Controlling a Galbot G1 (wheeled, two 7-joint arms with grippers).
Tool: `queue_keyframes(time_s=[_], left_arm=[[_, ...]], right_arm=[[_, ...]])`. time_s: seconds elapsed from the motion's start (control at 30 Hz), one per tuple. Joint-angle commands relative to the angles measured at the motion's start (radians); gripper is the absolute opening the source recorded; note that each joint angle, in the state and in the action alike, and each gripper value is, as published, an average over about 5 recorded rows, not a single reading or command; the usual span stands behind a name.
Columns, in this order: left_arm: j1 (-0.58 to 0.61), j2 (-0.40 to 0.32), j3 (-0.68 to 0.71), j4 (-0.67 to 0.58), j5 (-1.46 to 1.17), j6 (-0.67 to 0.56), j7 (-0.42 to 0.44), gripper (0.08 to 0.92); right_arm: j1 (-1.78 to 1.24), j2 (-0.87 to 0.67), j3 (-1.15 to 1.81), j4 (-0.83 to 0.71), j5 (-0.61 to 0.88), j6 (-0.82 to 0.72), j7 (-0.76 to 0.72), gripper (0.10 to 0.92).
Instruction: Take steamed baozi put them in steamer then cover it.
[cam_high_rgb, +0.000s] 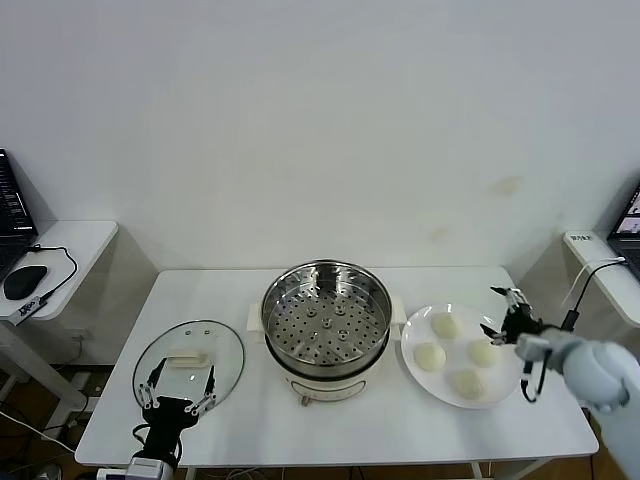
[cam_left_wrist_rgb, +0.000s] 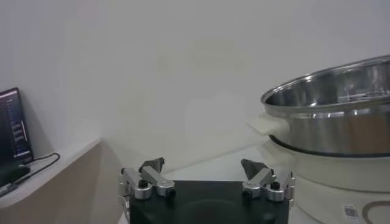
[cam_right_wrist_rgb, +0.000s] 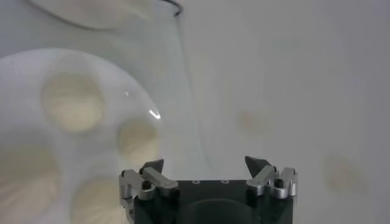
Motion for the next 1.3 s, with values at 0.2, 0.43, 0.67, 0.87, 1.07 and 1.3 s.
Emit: queue_keyframes(time_s=[0.2,0.43,0.67,0.87,1.07,1.3], left_arm=[[-0.019,-0.003,-0.019,0.010,0.026,-0.008,0.000,0.823],[-0.021,-0.001,-0.036,0.004,0.023,-0.011,0.002,0.823],[-0.020,0.003,-0.050,0.001,0.020,-0.013,0.006,0.823],[-0.016,0.014,-0.060,-0.001,0.018,-0.014,0.009,0.823],[-0.013,0.015,-0.069,-0.004,0.018,-0.015,0.010,0.823],[-0.014,0.014,-0.076,-0.007,0.017,-0.015,0.010,0.823]], right_arm=[[0.868,-0.079,-0.897,-0.364,0.119,0.022,-0.495,0.823],[0.924,0.045,-0.984,-0.510,0.103,0.058,-0.537,0.823],[0.922,0.156,-0.986,-0.611,0.091,0.066,-0.504,0.823],[0.910,0.219,-0.986,-0.661,0.090,0.066,-0.475,0.823],[0.904,0.266,-0.983,-0.719,0.070,0.065,-0.459,0.823],[0.895,0.300,-0.976,-0.765,0.048,0.067,-0.446,0.806]])
